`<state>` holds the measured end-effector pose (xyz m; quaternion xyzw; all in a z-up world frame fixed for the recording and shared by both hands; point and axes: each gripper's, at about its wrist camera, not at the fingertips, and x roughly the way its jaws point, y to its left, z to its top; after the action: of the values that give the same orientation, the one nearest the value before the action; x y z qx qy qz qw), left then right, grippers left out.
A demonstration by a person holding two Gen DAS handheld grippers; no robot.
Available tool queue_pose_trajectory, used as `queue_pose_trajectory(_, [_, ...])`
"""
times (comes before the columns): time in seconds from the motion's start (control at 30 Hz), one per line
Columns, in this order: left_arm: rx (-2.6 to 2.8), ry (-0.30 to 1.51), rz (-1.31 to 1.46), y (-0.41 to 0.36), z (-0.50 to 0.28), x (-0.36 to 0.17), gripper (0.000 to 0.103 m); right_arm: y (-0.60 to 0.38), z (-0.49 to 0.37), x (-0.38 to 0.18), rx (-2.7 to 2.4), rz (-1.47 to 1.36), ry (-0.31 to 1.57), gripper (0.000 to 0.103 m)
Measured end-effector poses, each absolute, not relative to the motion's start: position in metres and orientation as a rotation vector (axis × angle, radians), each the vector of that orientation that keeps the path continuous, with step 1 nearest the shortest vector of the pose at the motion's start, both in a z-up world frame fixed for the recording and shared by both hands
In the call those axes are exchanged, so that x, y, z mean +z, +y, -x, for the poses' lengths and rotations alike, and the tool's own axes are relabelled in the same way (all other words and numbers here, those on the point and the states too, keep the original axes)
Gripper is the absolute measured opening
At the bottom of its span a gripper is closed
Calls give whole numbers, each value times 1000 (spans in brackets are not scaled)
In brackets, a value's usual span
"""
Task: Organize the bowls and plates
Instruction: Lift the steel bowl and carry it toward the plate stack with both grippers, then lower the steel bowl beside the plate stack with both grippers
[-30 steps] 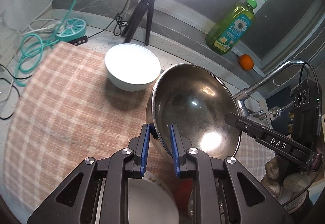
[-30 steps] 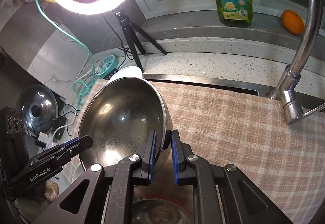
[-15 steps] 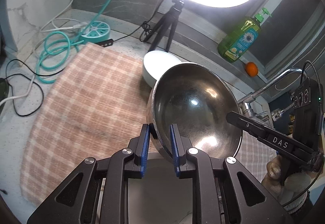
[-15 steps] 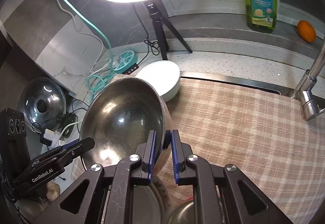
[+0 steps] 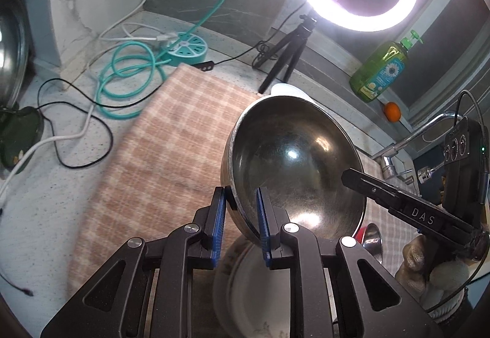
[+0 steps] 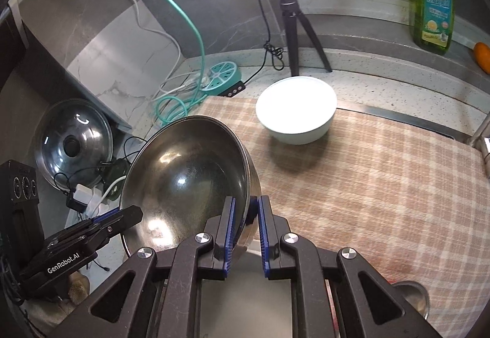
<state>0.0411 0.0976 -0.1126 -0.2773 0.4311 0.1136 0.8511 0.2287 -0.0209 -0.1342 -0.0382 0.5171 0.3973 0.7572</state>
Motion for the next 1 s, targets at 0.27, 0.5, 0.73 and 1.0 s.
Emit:
queue_pose_trajectory(0.27, [265, 909, 598, 118, -15, -118, 18, 3, -208, -140, 889, 101, 1138, 13])
queue_pose_trajectory(0.5, [298, 910, 611, 133, 5, -122, 18, 24, -190, -146, 910, 122, 1150, 13])
queue_pose_trajectory(0.73, [327, 929, 631, 145, 19, -135, 18, 44, -176, -159, 922, 145, 1185, 13])
queue_pose_trajectory(1.0, [349, 945, 651, 156, 32, -145, 18, 57, -164, -175, 925, 176, 1211, 13])
